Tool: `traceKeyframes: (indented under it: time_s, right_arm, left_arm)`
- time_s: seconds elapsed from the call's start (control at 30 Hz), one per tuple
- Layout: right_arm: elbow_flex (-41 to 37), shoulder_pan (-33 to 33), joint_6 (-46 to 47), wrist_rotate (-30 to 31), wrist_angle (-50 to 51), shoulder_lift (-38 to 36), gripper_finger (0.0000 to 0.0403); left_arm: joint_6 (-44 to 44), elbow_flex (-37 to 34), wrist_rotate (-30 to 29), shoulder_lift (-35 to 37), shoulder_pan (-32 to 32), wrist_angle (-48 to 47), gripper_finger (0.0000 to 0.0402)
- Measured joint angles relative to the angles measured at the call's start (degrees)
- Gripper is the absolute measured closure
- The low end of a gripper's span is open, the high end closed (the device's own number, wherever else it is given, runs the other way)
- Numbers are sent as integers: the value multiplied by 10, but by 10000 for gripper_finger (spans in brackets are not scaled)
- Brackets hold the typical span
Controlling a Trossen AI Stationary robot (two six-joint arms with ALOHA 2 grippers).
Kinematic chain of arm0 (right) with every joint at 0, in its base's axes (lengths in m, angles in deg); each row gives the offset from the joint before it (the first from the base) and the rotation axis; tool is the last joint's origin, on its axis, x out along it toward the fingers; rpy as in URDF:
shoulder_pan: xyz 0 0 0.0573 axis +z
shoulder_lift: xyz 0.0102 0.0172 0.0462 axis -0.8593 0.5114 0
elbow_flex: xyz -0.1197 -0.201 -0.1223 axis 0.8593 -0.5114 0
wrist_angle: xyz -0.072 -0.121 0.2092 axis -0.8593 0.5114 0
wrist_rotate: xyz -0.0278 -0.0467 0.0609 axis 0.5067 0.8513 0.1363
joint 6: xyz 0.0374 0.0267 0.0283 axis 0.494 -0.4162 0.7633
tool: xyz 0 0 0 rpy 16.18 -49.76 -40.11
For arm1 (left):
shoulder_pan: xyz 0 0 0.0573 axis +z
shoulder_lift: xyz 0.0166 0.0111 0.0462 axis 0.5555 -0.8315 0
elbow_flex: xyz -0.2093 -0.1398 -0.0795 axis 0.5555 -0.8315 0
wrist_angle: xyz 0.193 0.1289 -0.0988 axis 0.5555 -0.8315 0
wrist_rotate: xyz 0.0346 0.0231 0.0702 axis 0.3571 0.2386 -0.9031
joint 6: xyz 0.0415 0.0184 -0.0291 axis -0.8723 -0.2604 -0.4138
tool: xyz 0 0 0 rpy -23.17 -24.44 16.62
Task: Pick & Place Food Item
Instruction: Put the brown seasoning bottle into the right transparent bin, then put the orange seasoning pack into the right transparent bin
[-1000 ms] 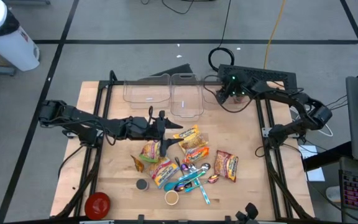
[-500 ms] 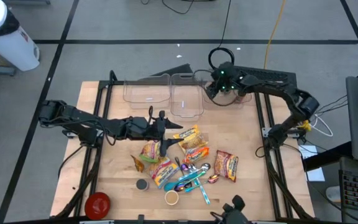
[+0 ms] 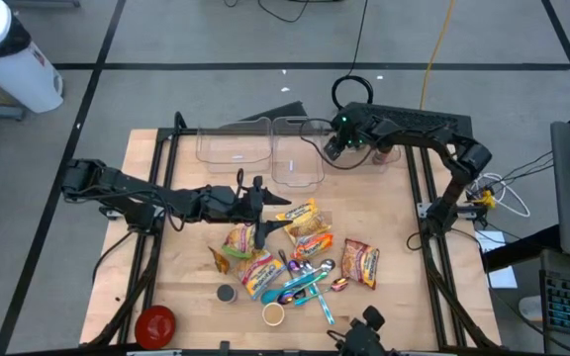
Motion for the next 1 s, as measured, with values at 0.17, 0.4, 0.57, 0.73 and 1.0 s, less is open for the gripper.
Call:
traceKeyframes:
  time_s: [0.17,0.4,0.57,0.73,1.0]
  right_arm:
    - [-1,2,-10,4,-1,0,229]
    - [-2,1,-6,3,-1,0,166]
    - [-3,5,-10,2,5,-7,167]
    - [-7,13,-11,-10,27,-53,171]
    - [-5,53,-26,-1,74,-221,168]
  left_arm:
    - [2,0,0,0,0,1,153]
    - [2,0,0,0,0,1,153]
    - [3,0,0,0,0,1,153]
    - [4,0,0,0,0,2,153]
    - [4,0,0,0,0,-1,153]
